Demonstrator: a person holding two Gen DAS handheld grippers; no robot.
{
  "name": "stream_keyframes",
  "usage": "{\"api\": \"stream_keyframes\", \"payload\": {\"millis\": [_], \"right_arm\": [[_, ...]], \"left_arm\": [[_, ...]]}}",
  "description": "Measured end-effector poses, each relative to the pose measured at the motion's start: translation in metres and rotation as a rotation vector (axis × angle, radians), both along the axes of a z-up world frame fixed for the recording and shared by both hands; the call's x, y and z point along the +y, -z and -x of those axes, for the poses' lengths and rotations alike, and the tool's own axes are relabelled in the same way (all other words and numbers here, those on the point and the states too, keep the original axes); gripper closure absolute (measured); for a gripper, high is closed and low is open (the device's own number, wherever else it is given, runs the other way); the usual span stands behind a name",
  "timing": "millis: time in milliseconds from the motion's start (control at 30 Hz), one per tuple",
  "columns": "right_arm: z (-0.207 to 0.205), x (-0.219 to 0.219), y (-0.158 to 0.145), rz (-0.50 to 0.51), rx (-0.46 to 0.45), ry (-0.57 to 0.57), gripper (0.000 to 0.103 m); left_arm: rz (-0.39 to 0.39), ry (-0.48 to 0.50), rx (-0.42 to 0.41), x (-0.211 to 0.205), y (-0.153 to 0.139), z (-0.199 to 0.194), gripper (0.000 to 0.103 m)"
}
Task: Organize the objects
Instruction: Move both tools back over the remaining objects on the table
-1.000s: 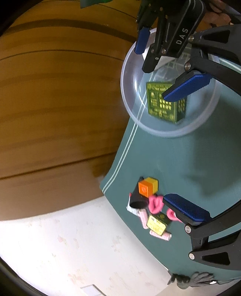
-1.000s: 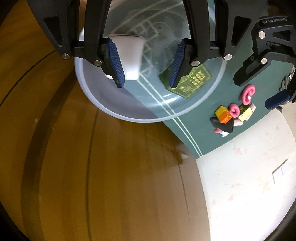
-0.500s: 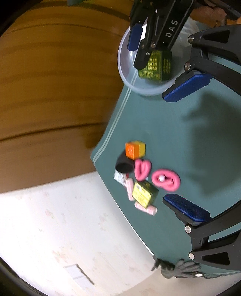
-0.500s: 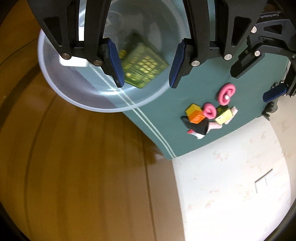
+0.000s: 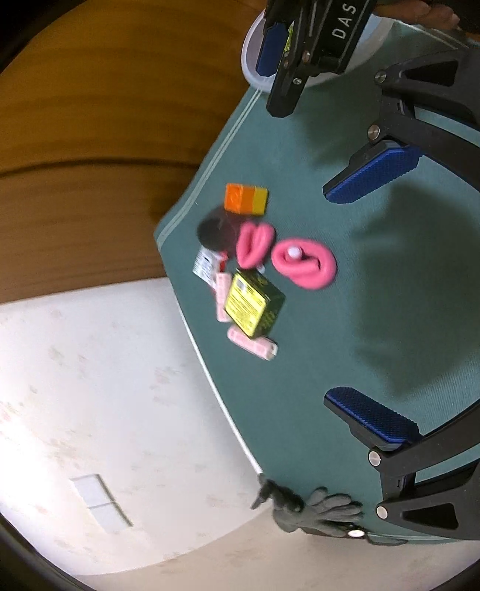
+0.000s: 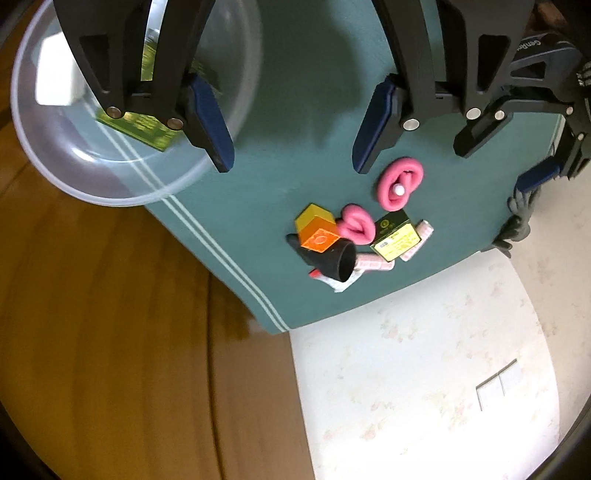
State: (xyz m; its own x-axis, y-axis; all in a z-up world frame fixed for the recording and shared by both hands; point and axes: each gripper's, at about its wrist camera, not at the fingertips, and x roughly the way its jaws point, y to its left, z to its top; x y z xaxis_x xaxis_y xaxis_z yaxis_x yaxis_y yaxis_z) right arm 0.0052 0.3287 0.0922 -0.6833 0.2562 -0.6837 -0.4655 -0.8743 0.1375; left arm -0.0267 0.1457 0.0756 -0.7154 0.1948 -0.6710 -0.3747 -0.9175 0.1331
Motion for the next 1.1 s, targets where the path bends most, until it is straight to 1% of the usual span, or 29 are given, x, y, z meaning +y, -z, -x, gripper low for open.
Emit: {"api": "stream_keyframes", "payload": {"millis": [167, 400, 500, 633, 733, 900, 1033, 1100], "right_arm": [[0.024, 0.001, 0.007, 0.056, -0.012, -0.009, 0.035], [0.050, -0.002, 0.010, 0.081, -0.034, -0.017, 0.035], [0.059, 0.000, 0.012, 0.102, -0.049, -0.017, 0.035], [0.071, 0.007, 0.017, 0.143, -0.104, -0.026, 0.035], [0.081, 0.014, 0.021, 0.169, -0.156, -0.034, 0.035], [0.100, 0.027, 0.027, 0.145, -0.221, -0.028, 0.035], [0.119, 0.035, 0.034, 0.183, -0.241, -0.044, 0.035], [0.128, 0.038, 0.038, 0.180, -0.247, -0.048, 0.035]], "left_arm": [[-0.003, -0.015, -0.058, -0.010, 0.011, 0.017, 0.001], [0.020, -0.039, -0.104, -0.020, 0.024, 0.042, 0.001], [0.017, -0.053, -0.127, -0.025, 0.029, 0.052, 0.001], [-0.003, -0.059, -0.158, -0.027, 0.032, 0.060, 0.001], [-0.017, -0.052, -0.168, -0.024, 0.032, 0.064, 0.001], [-0.027, -0.021, -0.181, -0.011, 0.033, 0.070, 0.001], [-0.022, -0.006, -0.188, 0.001, 0.035, 0.075, 0.001], [-0.018, -0.004, -0.196, 0.005, 0.038, 0.078, 0.001]]}}
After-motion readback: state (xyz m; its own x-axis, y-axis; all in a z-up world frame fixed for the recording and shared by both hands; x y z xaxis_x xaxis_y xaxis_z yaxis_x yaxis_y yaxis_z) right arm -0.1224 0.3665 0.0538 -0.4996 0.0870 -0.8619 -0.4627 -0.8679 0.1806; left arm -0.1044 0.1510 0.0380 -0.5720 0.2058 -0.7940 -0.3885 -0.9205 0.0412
